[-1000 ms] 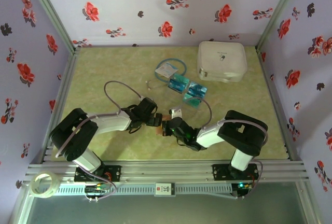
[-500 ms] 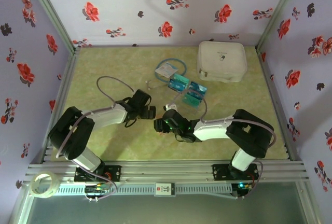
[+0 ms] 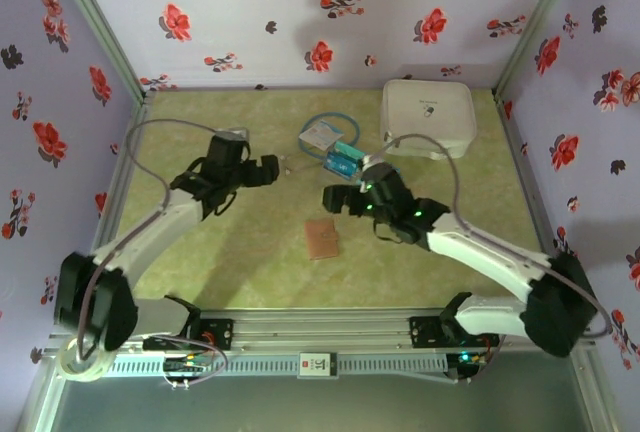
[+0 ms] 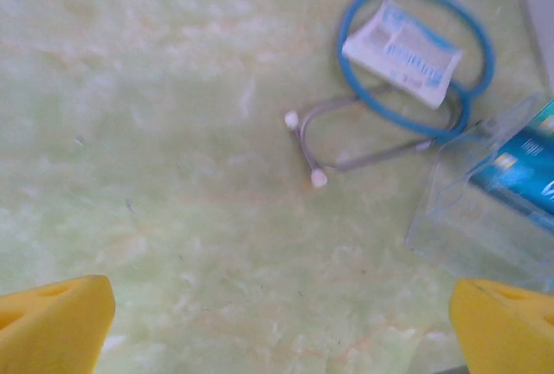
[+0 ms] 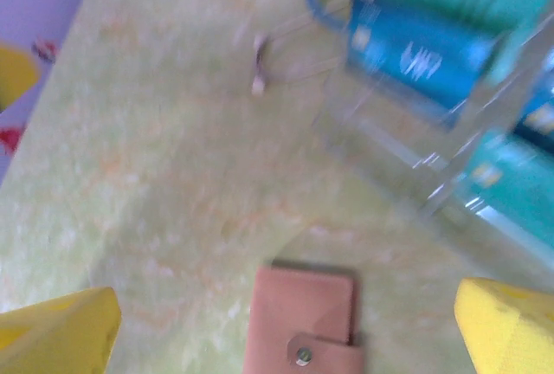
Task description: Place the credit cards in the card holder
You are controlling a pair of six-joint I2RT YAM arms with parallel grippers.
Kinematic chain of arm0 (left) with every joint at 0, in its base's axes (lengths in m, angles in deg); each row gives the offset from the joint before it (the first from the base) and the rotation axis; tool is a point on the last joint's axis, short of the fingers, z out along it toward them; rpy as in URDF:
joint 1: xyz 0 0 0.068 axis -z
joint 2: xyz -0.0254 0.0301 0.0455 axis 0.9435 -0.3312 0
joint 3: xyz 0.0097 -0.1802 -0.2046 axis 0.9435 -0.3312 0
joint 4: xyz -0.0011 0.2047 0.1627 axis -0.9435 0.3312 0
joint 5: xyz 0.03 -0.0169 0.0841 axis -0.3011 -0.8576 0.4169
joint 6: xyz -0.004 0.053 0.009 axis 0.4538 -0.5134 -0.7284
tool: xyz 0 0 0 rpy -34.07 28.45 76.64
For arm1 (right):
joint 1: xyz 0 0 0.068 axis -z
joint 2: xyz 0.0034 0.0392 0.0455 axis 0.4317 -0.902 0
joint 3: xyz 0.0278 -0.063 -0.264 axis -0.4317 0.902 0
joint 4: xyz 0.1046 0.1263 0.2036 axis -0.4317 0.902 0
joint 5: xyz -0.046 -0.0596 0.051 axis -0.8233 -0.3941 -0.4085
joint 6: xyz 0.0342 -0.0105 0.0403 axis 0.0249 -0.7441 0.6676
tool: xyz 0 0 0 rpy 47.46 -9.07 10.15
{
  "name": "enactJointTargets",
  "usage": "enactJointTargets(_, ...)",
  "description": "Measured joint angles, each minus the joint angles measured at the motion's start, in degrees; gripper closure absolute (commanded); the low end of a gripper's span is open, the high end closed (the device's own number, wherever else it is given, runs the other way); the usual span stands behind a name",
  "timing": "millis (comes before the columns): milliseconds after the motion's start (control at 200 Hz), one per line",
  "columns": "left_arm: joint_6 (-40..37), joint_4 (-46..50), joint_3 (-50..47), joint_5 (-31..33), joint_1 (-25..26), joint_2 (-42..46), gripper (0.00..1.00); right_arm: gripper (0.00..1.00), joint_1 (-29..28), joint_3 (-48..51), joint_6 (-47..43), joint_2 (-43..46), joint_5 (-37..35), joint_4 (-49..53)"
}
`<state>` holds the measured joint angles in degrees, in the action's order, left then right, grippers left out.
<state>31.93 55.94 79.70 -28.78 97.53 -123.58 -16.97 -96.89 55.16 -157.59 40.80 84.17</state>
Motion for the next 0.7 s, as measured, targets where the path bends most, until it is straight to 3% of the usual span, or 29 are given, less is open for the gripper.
enactJointTargets(190, -2.9, -3.8, -5.8, 2.1, -6.1, 13.7, 0.0, 0.01, 9.1, -3.5, -3.7, 8.9, -7.8, 7.9)
enactJointTargets(330, -8.7, -11.1, -15.2, 5.2, -10.4, 19.6, 0.0, 0.01, 19.6, -2.9, -5.7, 11.1, -15.6, 9.5)
enactJointTargets(535, -11.5, -20.1, -24.0, 6.8, -22.5, 18.2, 0.0, 0.01, 33.5, 5.1, -10.0, 8.5, -22.2, 1.6)
enactJointTargets(700, -13.4, -28.9, -28.8, 8.0, -26.8, 12.4, 0.0, 0.01, 37.8, 10.8, -14.1, 0.7, -25.3, -7.1)
